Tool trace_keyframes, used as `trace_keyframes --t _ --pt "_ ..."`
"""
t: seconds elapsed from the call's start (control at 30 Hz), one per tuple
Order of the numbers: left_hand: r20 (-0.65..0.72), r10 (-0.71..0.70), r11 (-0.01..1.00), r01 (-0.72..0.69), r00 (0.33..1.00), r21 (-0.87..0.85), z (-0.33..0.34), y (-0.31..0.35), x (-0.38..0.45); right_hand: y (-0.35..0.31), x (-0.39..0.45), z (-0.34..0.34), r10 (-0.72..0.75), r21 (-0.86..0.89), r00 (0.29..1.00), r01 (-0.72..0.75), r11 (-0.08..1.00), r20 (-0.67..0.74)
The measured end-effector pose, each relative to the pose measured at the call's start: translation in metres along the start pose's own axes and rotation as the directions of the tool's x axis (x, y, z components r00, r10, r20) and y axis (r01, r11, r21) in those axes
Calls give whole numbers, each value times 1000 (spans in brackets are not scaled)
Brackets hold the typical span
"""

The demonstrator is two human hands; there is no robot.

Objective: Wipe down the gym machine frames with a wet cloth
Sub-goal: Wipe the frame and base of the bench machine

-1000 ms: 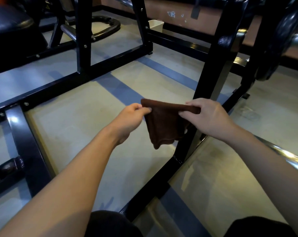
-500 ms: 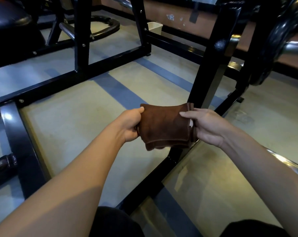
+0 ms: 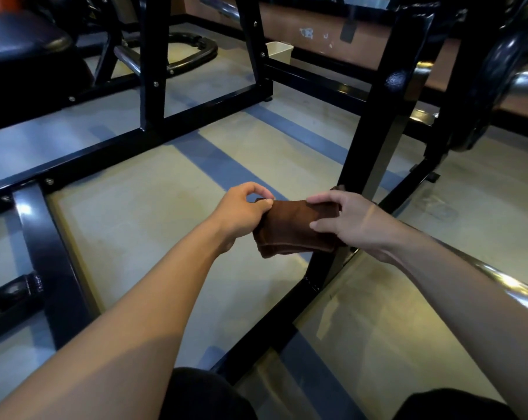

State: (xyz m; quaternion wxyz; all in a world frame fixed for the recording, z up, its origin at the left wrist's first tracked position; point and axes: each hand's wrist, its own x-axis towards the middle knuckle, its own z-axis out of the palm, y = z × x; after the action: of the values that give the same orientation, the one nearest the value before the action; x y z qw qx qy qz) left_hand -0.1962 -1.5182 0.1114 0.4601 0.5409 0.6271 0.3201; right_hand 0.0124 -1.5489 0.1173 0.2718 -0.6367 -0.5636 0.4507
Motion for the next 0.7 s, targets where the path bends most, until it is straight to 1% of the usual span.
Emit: trace_keyframes --t 0.03,0.07,0.1,0.13,0.17,0.2,0.27,0.33,0.4,0.43,0.5,0.53,0.63,0.7 --pt "5 -1 1000 2 1000 -23 0 1 0 1 0 2 9 -32 1000 -9 999 6" --pt "43 -13 998 15 999 -60 1 3 -1 1 1 3 13 -91 1000 -12 996 5" --pt "114 -27 996 37 993 -82 0 5 -2 0 1 3 10 -184 1000 -9 983 6" --pt "202 -42 996 56 978 -63 0 5 -3 -2 1 3 13 -283 1000 -10 959 7" --pt "275 -57 998 60 960 1 -1 5 -5 -3 0 2 6 -363 1000 -5 932 0" --pt "309 -64 996 41 949 80 -2 4 -6 -2 -1 1 -19 -429 1000 12 903 -11" --pt "280 -26 984 -25 960 179 -3 -1 -5 -2 -4 -1 -81 -527 996 50 849 -35" --pt "241 -5 987 -33 970 156 -2 -4 -5 -3 -7 -4 -139 -603 988 67 795 -73" --pt "236 -44 999 40 971 22 -1 -4 -4 -6 -8 -9 -189 -598 972 68 798 -142" --pt "239 -65 993 85 969 -78 0 -3 -4 -8 -9 -11 -206 -554 963 76 829 -176" --pt "237 -81 952 145 968 -268 1 3 -6 -12 -9 -14 -185 -443 955 65 894 -233" --pt "233 -92 931 167 968 -326 1 6 -6 -12 -8 -14 -180 -408 951 66 910 -249" --pt "262 -117 879 223 958 -421 2 8 -8 -9 -7 -15 -164 -279 950 87 956 -264" --pt "276 -130 865 245 952 -438 4 7 -7 -3 -6 -14 -145 -266 957 76 961 -250"
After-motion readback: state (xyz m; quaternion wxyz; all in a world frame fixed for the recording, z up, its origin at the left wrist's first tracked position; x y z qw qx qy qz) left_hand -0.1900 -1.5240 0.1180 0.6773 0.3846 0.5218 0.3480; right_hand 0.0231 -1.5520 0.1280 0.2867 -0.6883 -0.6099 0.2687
